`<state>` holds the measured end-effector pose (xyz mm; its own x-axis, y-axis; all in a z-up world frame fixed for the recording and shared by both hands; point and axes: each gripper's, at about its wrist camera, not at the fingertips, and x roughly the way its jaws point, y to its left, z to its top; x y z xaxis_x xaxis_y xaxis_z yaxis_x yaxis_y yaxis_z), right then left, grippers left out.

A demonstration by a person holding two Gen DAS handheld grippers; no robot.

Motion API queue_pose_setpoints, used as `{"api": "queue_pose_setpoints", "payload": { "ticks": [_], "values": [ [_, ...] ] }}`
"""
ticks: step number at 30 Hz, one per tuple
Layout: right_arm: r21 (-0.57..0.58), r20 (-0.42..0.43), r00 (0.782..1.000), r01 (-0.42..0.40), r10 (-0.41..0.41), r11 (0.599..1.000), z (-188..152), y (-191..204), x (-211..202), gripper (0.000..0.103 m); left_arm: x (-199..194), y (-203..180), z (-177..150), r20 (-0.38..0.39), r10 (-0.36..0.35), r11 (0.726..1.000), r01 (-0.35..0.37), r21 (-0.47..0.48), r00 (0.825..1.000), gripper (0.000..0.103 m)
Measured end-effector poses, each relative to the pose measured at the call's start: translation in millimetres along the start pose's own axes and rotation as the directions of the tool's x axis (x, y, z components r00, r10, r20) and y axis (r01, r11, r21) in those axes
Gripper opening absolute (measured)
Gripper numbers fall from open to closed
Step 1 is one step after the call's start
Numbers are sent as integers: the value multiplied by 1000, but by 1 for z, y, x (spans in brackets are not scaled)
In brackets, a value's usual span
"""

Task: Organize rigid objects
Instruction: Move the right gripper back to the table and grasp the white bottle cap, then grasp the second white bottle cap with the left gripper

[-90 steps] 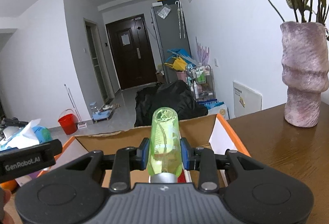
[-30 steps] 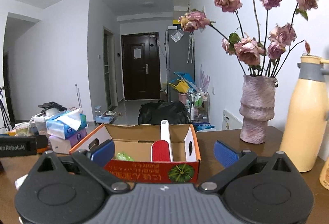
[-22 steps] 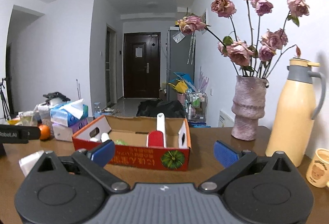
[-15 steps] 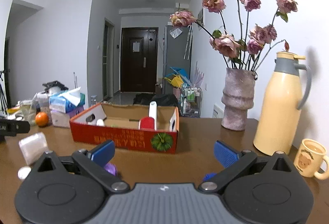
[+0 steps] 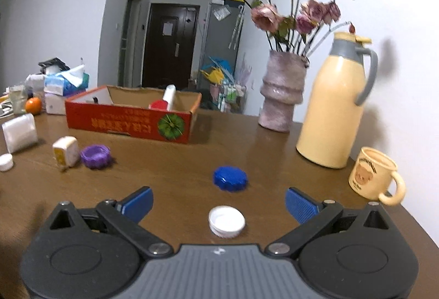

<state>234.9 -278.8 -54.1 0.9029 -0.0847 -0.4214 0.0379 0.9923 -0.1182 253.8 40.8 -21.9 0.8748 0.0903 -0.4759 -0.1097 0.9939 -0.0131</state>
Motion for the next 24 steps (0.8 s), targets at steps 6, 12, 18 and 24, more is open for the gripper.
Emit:
{"api": "queue_pose_setpoints", "payload": {
  "ticks": [6, 12, 18, 24],
  "values": [
    [36, -106, 994, -31, 35, 999, -10, -13, 29, 89, 4, 3, -6, -23, -4, 1000, 4, -10, 1000, 103],
    [67, -183, 982, -43, 55, 997, -12, -15, 66, 69, 6, 7, -8, -32, 2, 1000, -2, -18, 999, 103],
    [135, -236, 970, -23, 55, 991, -12, -22, 84, 39, 13, 12, -8, -40, 8, 1000, -10, -30, 999, 103],
    [143, -197, 979, -23, 51, 990, -13, -22, 80, 39, 22, 17, -7, -50, 13, 999, -15, -38, 999, 103]
  ]
}}
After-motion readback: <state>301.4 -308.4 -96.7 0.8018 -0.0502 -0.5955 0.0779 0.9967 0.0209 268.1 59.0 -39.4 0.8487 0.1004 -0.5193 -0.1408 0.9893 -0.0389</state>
